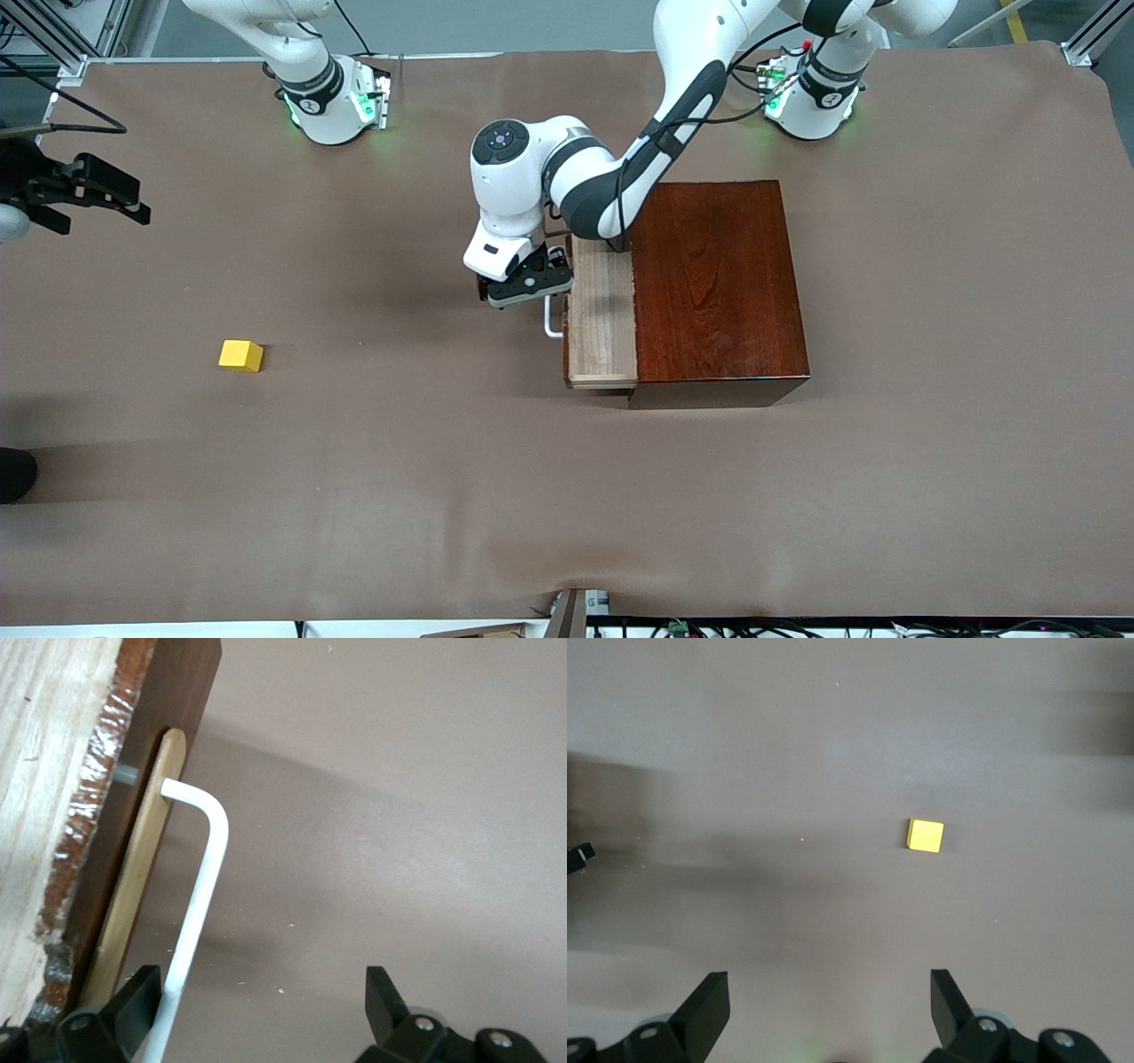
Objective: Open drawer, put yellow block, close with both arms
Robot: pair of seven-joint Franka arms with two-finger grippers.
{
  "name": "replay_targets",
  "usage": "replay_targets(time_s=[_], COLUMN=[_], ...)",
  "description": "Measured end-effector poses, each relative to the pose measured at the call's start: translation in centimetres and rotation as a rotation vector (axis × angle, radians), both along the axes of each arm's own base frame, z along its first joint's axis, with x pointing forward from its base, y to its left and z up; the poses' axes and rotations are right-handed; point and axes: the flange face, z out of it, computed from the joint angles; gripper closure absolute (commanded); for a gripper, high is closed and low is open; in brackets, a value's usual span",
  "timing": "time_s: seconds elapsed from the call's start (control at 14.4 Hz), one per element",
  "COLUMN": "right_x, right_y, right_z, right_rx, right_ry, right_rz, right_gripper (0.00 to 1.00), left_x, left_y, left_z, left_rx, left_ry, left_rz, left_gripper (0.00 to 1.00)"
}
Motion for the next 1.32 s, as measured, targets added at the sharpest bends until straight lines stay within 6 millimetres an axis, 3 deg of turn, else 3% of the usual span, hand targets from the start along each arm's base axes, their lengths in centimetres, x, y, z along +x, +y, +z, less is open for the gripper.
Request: replay_targets(time_s=[0.35, 0.62, 1.11, 1.32], right_x=[0.4, 1.7, 5.7, 7.8], right_y=[-1.0, -1.5, -6.4, -7.5], right_z=[0.0, -1.6, -8.3, -11.6], right_rx=[-0.001, -0.008, -0.001, 0.001], right_ry=[-0.018, -0.016, 0.032, 0.022], right_rz=[-0.018, -0.026, -0.105, -0.121], right_gripper=[0.00, 0.00, 0.00, 0.00], left_x=[0.1, 0.0, -0.2, -0.4], left_y=[-0.6, -1.0, -1.9, -2.4], left_z=[0.4, 0.2, 1.1, 1.9], left_rx=[-0.075, -0.105, -0.173, -0.180], left_ry=[-0.029, -0.038, -0.066, -0.070], left_rz=[0.056, 0.079, 0.071, 0.069], left_gripper=[0.00, 0.00, 0.00, 0.00])
